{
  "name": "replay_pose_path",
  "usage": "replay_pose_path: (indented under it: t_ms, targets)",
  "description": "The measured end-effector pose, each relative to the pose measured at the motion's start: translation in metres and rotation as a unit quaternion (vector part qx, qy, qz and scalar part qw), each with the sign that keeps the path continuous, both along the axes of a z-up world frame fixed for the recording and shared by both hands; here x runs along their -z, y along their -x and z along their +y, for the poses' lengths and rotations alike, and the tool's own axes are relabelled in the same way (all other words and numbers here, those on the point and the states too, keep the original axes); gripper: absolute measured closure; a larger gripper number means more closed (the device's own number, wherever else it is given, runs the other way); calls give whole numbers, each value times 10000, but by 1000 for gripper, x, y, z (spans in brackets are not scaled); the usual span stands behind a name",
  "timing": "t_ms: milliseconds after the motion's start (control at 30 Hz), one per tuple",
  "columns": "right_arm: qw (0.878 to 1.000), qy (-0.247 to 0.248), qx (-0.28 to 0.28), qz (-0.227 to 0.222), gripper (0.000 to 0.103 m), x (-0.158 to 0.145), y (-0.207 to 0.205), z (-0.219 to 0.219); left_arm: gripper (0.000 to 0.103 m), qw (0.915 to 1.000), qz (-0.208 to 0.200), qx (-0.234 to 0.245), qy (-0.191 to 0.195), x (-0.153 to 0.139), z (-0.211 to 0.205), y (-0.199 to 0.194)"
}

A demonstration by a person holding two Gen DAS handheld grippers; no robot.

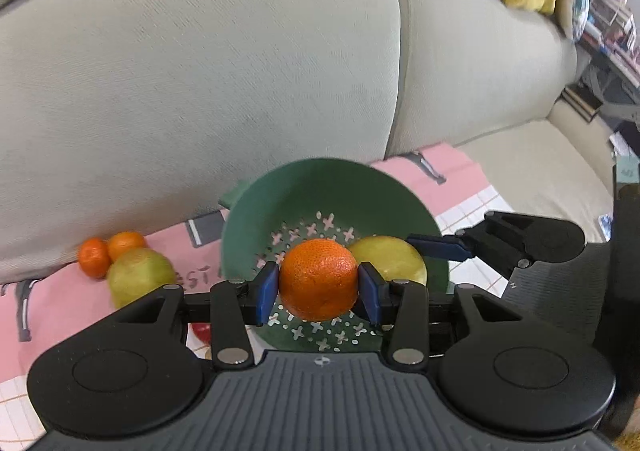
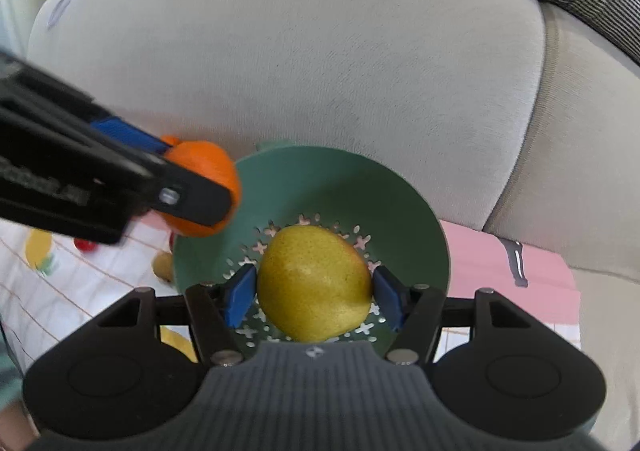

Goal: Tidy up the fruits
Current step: 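Carry the pear with the right gripper while the left gripper carries the orange into the colander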

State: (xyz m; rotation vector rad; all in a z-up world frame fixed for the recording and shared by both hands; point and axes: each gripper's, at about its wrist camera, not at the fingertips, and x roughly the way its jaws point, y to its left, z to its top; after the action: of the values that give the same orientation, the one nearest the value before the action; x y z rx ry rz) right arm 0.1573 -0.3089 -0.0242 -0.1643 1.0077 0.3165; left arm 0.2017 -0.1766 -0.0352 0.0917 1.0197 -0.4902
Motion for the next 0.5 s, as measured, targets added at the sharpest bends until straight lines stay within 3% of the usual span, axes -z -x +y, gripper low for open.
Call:
replay_pose_path:
  t_ms: [100,267,500]
  targets:
    - [9998,38,-120,142,42,10,-6,0,55,9997,64,93,-193,13,-7,-6]
    - [9988,164,-270,363,42,29,-13,2,55,9989,331,249,-198,29,-12,-13]
    - [9967,251,-389,666,42,48,-13,7,55,9957,818,90,-415,51,-8,-18]
